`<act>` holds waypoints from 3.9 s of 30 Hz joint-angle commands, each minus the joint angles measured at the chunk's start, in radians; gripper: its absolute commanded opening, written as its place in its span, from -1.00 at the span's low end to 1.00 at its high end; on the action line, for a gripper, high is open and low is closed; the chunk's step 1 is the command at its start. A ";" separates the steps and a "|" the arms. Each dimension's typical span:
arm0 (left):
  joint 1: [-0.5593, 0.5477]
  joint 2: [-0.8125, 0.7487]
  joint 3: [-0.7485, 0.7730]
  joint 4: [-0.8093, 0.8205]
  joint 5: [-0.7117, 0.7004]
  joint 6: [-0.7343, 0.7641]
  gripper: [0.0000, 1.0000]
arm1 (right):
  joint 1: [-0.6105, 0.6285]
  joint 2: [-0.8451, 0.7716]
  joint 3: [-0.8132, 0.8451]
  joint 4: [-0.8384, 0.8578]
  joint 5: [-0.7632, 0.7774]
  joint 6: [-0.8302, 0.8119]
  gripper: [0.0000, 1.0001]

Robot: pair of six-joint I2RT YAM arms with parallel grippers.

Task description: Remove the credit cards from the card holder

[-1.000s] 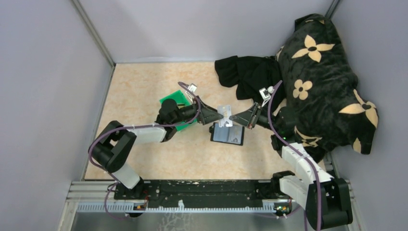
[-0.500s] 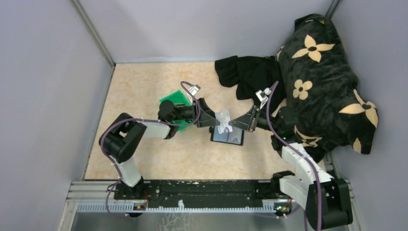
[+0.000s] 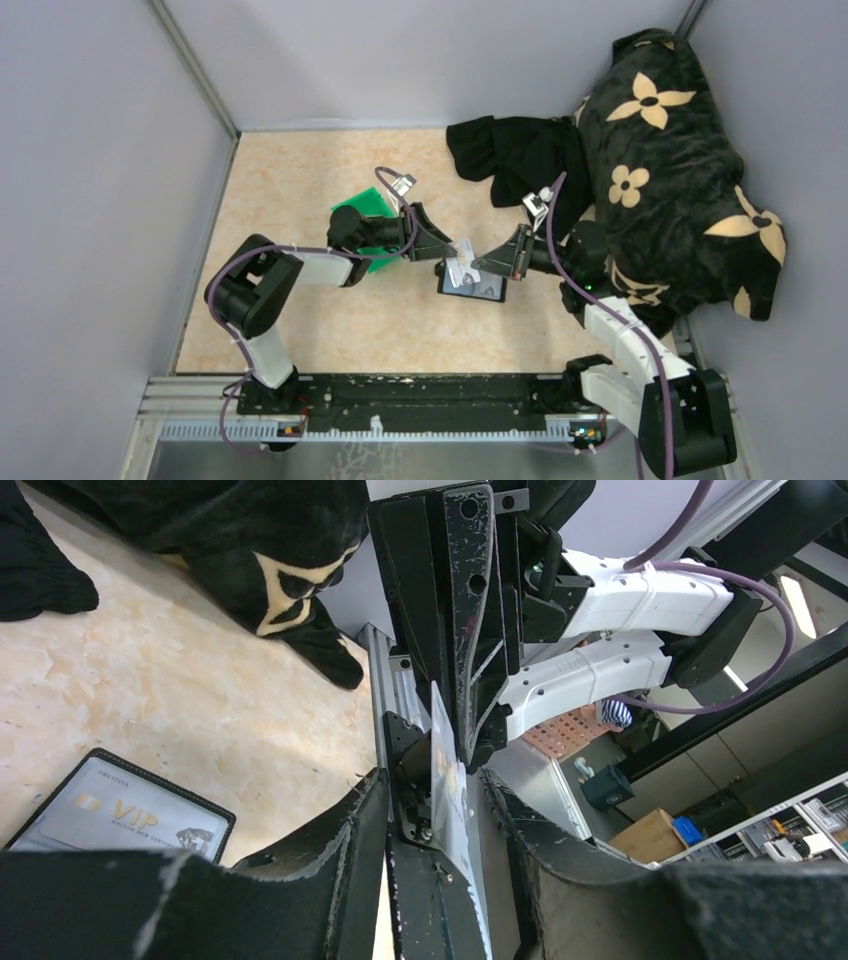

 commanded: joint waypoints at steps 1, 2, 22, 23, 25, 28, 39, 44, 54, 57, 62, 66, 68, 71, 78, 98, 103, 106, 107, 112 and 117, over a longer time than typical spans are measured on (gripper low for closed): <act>0.012 -0.022 0.013 0.026 0.016 0.015 -0.20 | 0.017 -0.003 0.064 0.010 -0.018 -0.040 -1.00; 0.013 -0.023 0.013 0.026 0.017 0.015 -0.29 | 0.018 -0.002 0.063 0.011 -0.016 -0.042 -1.00; 0.130 -0.492 -0.084 -0.903 -0.773 0.391 -1.00 | 0.017 0.017 0.181 -0.392 0.383 -0.297 -0.48; 0.131 -0.534 -0.077 -1.003 -0.918 0.379 -1.00 | 0.017 0.035 0.179 -0.382 0.376 -0.295 -0.48; 0.149 -0.588 -0.071 -1.113 -1.079 0.366 -1.00 | 0.018 0.068 0.168 -0.348 0.361 -0.281 -0.48; 0.163 -0.633 -0.081 -1.207 -1.243 0.294 -1.00 | 0.016 0.108 0.143 -0.284 0.338 -0.259 -0.49; 0.167 -0.520 -0.076 -1.286 -1.549 0.116 -1.00 | 0.017 0.188 0.152 -0.243 0.300 -0.265 -0.51; 0.162 -0.433 -0.057 -1.270 -1.584 0.060 -1.00 | 0.017 0.202 0.142 -0.236 0.294 -0.262 -0.52; 0.121 -0.359 -0.055 -1.162 -1.637 0.062 -1.00 | 0.017 0.217 0.149 -0.226 0.279 -0.254 -0.52; 0.084 -0.340 -0.046 -1.160 -1.697 0.080 -1.00 | 0.017 0.220 0.142 -0.215 0.278 -0.251 -0.52; 0.016 -0.285 -0.033 -1.147 -1.801 0.082 -1.00 | 0.017 0.222 0.135 -0.212 0.273 -0.246 -0.53; -0.035 -0.247 -0.021 -1.106 -1.882 0.122 -0.99 | 0.018 0.222 0.131 -0.215 0.268 -0.246 -0.53; -0.043 -0.226 -0.011 -1.108 -1.913 0.123 -0.95 | 0.017 0.221 0.129 -0.212 0.259 -0.243 -0.53; -0.046 -0.203 -0.008 -1.108 -1.928 0.107 -0.84 | 0.017 0.224 0.128 -0.209 0.252 -0.241 -0.54; -0.045 -0.164 0.007 -1.108 -1.937 0.101 0.00 | 0.017 0.258 0.138 -0.200 0.250 -0.243 -0.54; -0.056 -0.357 0.069 -1.202 -1.848 0.264 -0.07 | 0.017 0.284 0.132 -0.177 0.252 -0.239 -0.55; -0.056 -0.346 0.188 -1.453 -1.608 0.256 -0.55 | 0.016 0.294 0.136 -0.182 0.258 -0.242 -0.55; -0.056 -0.301 0.340 -1.750 -1.547 0.256 -0.89 | 0.016 0.297 0.135 -0.180 0.261 -0.244 -0.55; -0.054 -0.289 0.379 -1.831 -1.540 0.250 -1.00 | 0.017 0.298 0.134 -0.178 0.262 -0.242 -0.55; -0.024 -0.247 0.434 -2.094 -1.499 0.100 -1.00 | 0.017 0.296 0.127 -0.160 0.253 -0.232 -0.55; 0.032 -0.164 0.452 -2.119 -1.339 0.079 -1.00 | 0.017 0.268 0.117 -0.172 0.269 -0.244 -0.55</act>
